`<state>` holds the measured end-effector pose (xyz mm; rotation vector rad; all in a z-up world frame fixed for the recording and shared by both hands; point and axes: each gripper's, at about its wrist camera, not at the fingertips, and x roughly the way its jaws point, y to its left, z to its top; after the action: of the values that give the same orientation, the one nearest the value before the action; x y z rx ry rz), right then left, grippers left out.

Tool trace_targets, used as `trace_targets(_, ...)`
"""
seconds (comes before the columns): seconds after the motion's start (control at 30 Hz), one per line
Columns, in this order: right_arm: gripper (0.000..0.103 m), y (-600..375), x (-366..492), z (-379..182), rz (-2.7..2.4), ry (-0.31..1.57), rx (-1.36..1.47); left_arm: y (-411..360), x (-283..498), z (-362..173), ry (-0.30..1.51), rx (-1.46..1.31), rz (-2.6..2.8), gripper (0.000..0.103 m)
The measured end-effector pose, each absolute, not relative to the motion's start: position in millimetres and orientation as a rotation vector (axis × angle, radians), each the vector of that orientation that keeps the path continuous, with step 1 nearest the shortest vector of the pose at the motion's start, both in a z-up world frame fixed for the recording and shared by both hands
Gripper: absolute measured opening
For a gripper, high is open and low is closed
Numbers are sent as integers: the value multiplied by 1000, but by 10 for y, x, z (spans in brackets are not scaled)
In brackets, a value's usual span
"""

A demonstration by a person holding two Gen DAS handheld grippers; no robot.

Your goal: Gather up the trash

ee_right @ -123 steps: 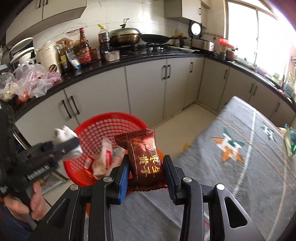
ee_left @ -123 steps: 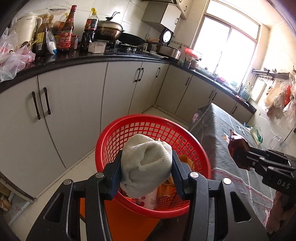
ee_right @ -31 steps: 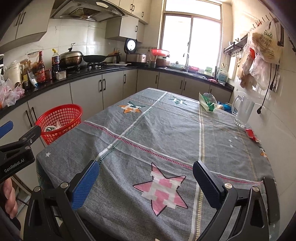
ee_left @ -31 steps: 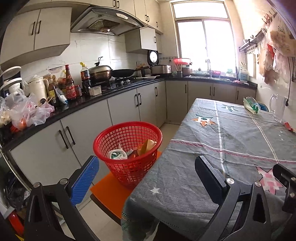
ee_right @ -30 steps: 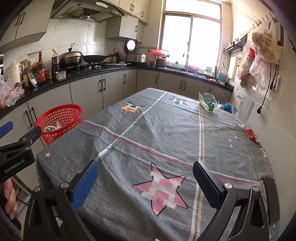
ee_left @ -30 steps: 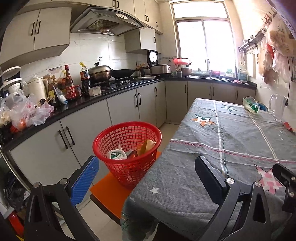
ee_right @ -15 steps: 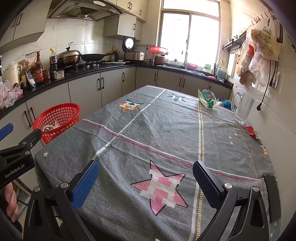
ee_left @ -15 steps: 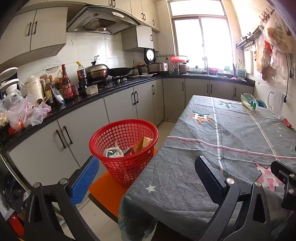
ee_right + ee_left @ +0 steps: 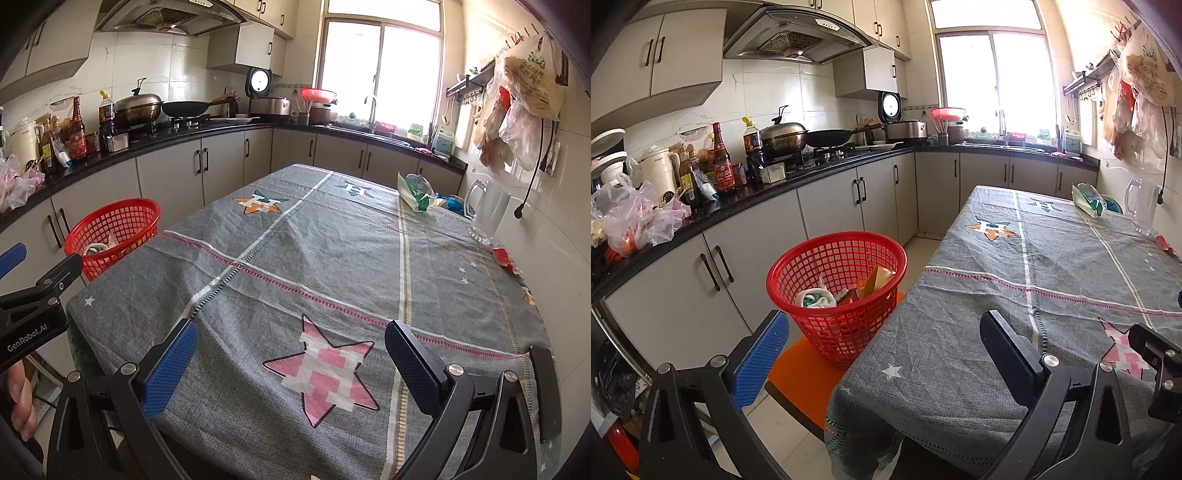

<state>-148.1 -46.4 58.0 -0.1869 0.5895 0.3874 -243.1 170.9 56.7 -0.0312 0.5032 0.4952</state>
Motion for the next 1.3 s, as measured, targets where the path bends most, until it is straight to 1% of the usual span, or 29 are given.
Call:
trace_targets(1.03,103,-458,-1429,510,390,617,-185,1725,-2407,506,514,-30,488,103)
trace_targets(1.3,103,-515,-1327,420,381,645,-159,1714,-2362,483,524,-16,496,103)
